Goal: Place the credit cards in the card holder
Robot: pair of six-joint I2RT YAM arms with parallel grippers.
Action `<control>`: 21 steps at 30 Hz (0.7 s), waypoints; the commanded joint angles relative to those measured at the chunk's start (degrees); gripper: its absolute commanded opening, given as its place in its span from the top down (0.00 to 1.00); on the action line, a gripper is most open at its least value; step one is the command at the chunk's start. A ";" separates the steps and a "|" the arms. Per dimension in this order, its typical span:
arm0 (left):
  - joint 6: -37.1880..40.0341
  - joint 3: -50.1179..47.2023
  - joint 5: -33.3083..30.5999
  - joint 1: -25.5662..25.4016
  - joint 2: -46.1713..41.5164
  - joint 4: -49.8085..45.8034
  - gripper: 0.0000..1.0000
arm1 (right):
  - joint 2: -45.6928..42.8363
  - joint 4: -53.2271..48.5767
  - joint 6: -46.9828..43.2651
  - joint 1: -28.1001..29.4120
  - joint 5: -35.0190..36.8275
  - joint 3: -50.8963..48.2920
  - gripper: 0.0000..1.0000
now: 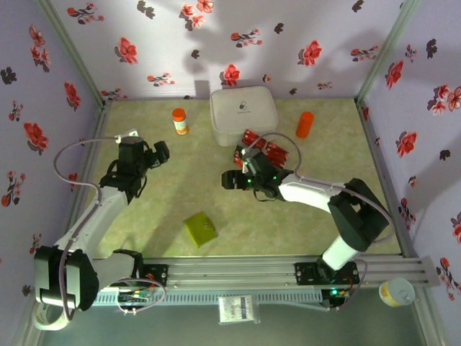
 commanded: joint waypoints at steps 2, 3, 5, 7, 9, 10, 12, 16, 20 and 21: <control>-1.67 1.44 2.16 -0.67 -1.56 -3.99 0.00 | -2.40 -5.24 2.98 5.82 -0.91 -2.30 0.22; -1.92 1.39 2.42 -0.67 -1.56 -4.49 0.00 | -2.48 -5.93 3.23 7.00 -0.11 -2.44 0.22; -2.56 1.05 3.14 -0.68 -1.56 -5.37 0.00 | -2.49 -6.93 3.68 9.45 1.20 -3.09 0.23; -3.50 0.66 4.00 -0.74 -1.71 -6.30 0.00 | -2.70 -7.17 4.75 10.99 1.76 -3.99 0.27; -4.19 0.10 4.58 -0.91 -1.81 -6.84 0.00 | -3.17 -6.55 6.06 11.94 0.82 -5.22 0.32; -4.55 -0.22 4.69 -0.86 -1.91 -6.94 0.00 | -3.44 -5.86 6.90 12.44 -0.24 -6.07 0.37; -4.89 -0.79 4.90 -1.13 -2.11 -7.07 0.00 | -3.96 -4.14 8.70 12.99 -2.12 -7.50 0.44; -4.89 -1.35 5.13 -1.58 -2.17 -7.25 0.00 | -4.86 -1.65 12.91 13.80 -5.33 -9.78 0.56; -4.59 -1.55 5.13 -2.09 -2.22 -7.60 0.00 | -5.06 3.27 17.48 14.14 -8.82 -12.04 0.58; -4.62 -1.63 5.13 -2.20 -2.25 -7.65 0.00 | -5.00 4.04 18.28 14.27 -9.38 -12.35 0.58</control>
